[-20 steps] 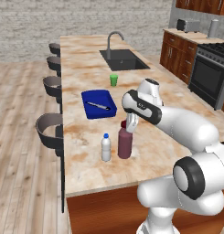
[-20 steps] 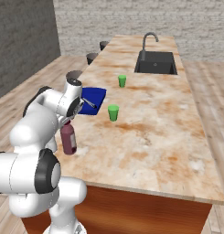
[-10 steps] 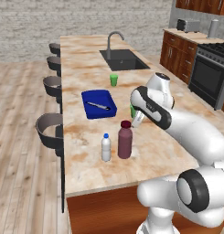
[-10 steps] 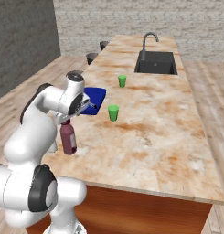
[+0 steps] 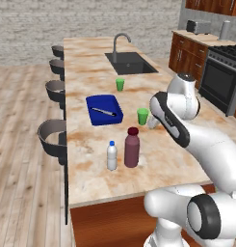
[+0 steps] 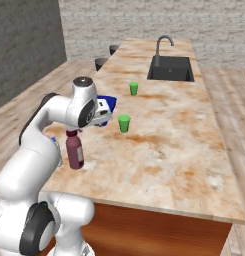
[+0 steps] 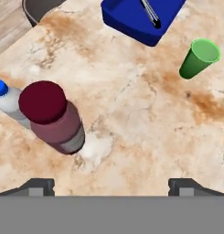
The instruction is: Place the drinks on the dining counter in a tight cluster.
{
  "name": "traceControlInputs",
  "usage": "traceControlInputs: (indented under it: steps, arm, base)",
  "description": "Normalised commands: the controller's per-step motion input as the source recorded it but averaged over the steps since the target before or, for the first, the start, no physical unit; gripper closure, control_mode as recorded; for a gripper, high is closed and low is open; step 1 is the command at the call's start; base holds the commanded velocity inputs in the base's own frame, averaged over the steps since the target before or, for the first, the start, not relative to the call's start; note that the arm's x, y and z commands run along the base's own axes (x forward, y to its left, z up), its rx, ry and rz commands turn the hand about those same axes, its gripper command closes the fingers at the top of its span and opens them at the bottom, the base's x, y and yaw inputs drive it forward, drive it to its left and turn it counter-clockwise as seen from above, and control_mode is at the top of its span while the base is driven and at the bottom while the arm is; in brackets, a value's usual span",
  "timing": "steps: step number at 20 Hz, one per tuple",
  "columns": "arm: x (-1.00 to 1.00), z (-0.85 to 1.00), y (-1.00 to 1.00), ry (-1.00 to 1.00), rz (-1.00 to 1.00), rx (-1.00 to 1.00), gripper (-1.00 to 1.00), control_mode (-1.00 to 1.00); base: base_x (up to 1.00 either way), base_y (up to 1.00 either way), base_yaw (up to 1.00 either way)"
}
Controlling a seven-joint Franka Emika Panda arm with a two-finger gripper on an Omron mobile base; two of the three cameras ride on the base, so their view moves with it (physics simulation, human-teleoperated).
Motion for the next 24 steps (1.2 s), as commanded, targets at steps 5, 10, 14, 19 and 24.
traceControlInputs:
  steps: [5,10,14,19,24]
  arm:
    - [-0.32,0.36,-0.50,0.04,-0.54,0.09,-1.00,-1.00]
    - [-0.83,0.13,-0.06,-0.01,-0.30,0.05,-1.00,-1.00]
    - [-0.90,0.25,0.00,-0.11,0.00,0.02,-1.00,-1.00]
    - [-0.65,0.30,0.00,-0.12,0.00,0.00,-1.00,-1.00]
    - [-0.39,0.09,0.00,-0.03,0.00,0.00,-1.00,-1.00]
  base:
    - [0.00,0.00,0.00]
    - [0.00,0.00,0.00]
    - [0.00,0.00,0.00]
    - [0.00,0.00,0.00]
    - [0.00,0.00,0.00]
